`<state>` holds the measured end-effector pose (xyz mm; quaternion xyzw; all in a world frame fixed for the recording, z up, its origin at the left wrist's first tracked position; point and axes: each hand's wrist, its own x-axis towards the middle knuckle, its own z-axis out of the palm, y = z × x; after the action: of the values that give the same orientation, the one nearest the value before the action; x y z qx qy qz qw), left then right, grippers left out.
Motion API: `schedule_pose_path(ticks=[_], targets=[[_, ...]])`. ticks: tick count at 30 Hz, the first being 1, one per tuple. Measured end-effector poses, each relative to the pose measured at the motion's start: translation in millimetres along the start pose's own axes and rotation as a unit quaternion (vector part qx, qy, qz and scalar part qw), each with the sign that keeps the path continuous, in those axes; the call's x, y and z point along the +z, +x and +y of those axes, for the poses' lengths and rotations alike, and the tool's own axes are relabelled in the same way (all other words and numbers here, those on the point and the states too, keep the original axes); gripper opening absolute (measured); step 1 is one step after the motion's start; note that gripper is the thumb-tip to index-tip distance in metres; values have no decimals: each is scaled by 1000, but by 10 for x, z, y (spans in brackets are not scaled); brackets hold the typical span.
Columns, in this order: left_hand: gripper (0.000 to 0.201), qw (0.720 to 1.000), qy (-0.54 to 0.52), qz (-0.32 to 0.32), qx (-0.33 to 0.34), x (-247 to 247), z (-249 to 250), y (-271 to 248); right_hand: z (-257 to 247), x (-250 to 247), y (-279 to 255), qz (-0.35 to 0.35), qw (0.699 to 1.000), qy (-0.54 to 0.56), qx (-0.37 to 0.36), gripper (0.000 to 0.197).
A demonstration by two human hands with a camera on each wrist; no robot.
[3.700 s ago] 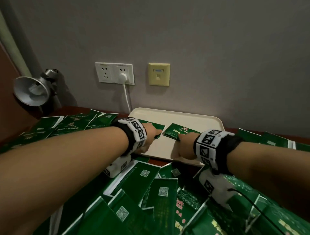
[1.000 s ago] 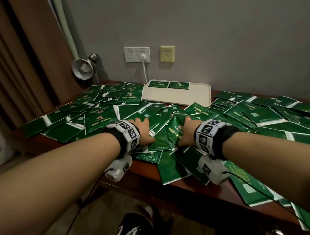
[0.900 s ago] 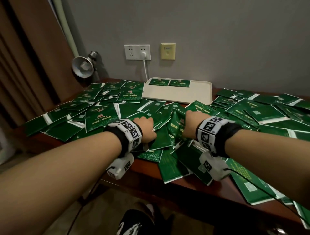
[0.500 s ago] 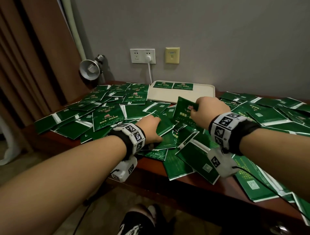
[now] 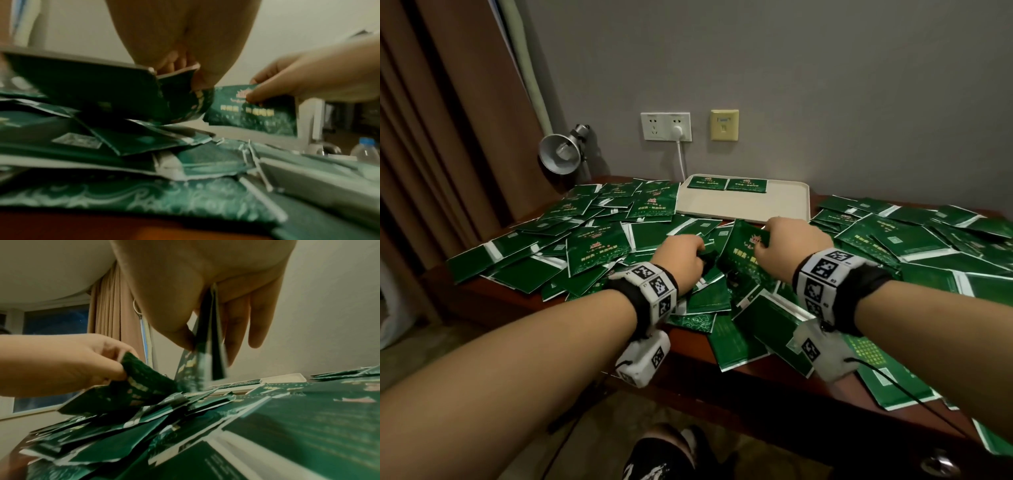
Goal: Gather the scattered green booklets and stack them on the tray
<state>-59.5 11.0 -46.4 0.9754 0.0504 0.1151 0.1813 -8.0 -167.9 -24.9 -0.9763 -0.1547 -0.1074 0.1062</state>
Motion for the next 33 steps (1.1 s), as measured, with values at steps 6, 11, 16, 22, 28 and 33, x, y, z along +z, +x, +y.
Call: schedule_pose_path(ticks=[6,11,16,22,28,33], targets=[[8,957,-249,107,-103,-249,-53,-64,66,-95,47,-29,998,55,25,32],[25,928,-260,163,-213,-221,-266,-121,21,68,-16,-119,993,21,11,32],[48,960,-128,122,-218,-129,-452,-224,-88,187,-36,-145,989,-2,-9,31],[73,989,128,20,-69,-21,-482,-277,-186,75,54,-87,995,48,-9,14],[58,965,222,-139,30,-27,-378,-262,-203,31,49,-110,993,37,23,14],[36,981,129,-107,100,-157,-363,-221,-192,-2,60,-108,994,11,32,19]])
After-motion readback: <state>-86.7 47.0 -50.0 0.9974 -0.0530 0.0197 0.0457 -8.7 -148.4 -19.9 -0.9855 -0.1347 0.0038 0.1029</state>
